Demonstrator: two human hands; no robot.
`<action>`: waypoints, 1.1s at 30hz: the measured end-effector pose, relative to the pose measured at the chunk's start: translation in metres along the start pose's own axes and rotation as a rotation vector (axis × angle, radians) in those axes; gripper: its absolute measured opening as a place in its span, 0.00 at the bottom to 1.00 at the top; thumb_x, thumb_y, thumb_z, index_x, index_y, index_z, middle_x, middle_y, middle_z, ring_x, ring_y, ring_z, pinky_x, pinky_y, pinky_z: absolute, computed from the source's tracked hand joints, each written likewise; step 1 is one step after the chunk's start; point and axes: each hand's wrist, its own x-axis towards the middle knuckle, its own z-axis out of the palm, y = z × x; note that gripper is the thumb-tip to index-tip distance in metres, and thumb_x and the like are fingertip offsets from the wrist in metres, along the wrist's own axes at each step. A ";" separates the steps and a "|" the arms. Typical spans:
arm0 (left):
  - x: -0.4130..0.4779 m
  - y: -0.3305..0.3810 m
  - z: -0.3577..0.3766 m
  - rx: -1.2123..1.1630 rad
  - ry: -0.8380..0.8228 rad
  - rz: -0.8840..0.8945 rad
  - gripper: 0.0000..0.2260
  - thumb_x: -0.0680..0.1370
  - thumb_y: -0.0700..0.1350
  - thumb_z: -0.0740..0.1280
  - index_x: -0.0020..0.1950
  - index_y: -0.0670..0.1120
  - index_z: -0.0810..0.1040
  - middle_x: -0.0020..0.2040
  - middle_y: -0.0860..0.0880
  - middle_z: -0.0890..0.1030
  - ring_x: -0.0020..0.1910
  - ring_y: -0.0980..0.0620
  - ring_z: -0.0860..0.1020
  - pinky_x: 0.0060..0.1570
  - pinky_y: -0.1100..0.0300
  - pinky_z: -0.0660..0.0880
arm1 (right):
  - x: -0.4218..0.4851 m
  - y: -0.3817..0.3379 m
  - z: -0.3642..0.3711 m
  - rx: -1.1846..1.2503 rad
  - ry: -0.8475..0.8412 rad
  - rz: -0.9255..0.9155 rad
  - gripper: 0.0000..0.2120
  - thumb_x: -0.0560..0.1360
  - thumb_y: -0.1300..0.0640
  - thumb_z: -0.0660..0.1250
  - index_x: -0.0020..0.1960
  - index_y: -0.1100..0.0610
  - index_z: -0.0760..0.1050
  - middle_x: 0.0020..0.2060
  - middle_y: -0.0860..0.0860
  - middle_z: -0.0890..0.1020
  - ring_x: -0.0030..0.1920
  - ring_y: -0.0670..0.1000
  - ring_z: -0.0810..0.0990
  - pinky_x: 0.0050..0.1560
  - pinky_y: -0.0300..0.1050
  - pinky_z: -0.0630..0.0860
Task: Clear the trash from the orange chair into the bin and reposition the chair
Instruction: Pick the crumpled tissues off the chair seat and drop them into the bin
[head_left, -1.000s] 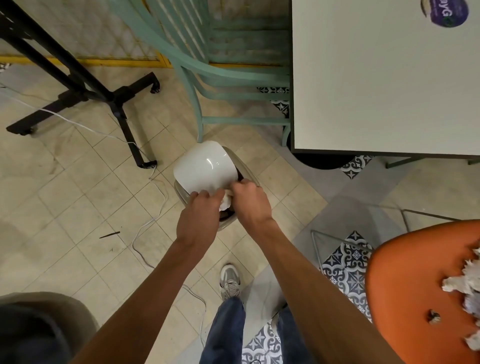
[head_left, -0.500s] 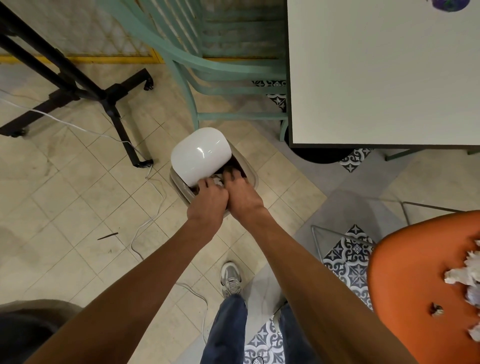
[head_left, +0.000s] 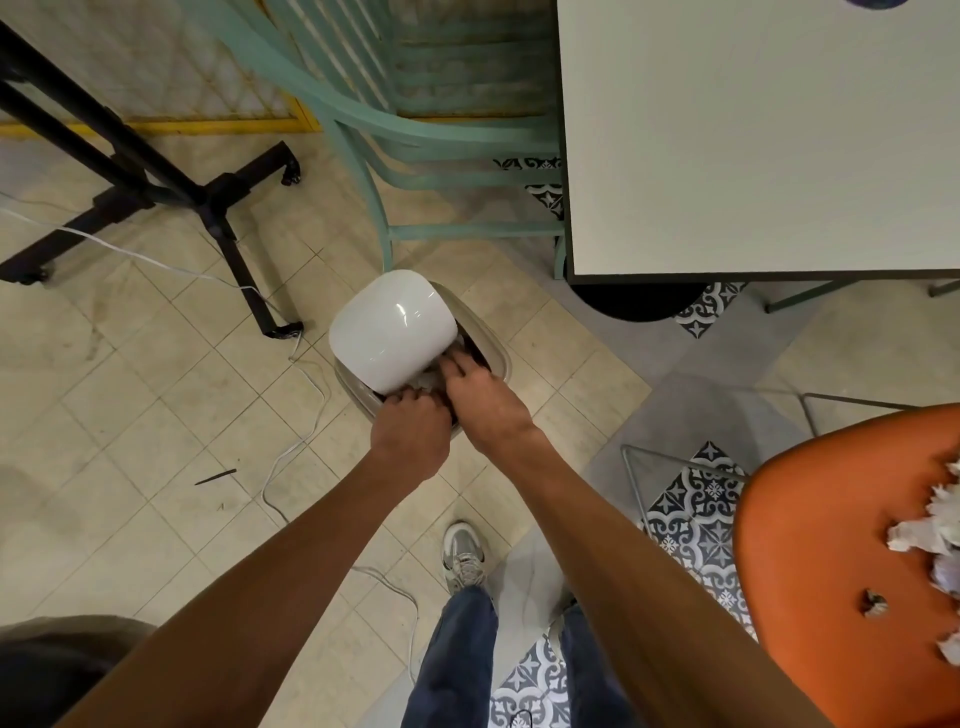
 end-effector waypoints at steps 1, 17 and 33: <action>-0.003 0.001 -0.002 -0.022 0.025 0.011 0.17 0.82 0.50 0.65 0.69 0.46 0.77 0.62 0.46 0.83 0.61 0.47 0.81 0.61 0.53 0.77 | -0.004 0.001 -0.001 0.005 0.027 -0.015 0.37 0.75 0.69 0.73 0.80 0.58 0.64 0.78 0.55 0.66 0.67 0.60 0.79 0.61 0.58 0.82; -0.047 0.068 -0.058 -0.264 0.268 0.001 0.15 0.82 0.48 0.64 0.67 0.45 0.78 0.57 0.43 0.83 0.58 0.44 0.81 0.55 0.49 0.79 | -0.135 0.062 -0.027 0.239 0.430 0.221 0.24 0.81 0.62 0.66 0.76 0.55 0.72 0.76 0.56 0.74 0.69 0.59 0.79 0.60 0.55 0.83; -0.036 0.348 -0.086 -0.289 0.265 0.379 0.13 0.81 0.48 0.65 0.65 0.48 0.79 0.49 0.47 0.85 0.50 0.44 0.82 0.42 0.50 0.80 | -0.346 0.291 0.000 0.365 0.664 0.678 0.17 0.78 0.61 0.70 0.67 0.56 0.77 0.67 0.54 0.80 0.63 0.61 0.79 0.56 0.54 0.80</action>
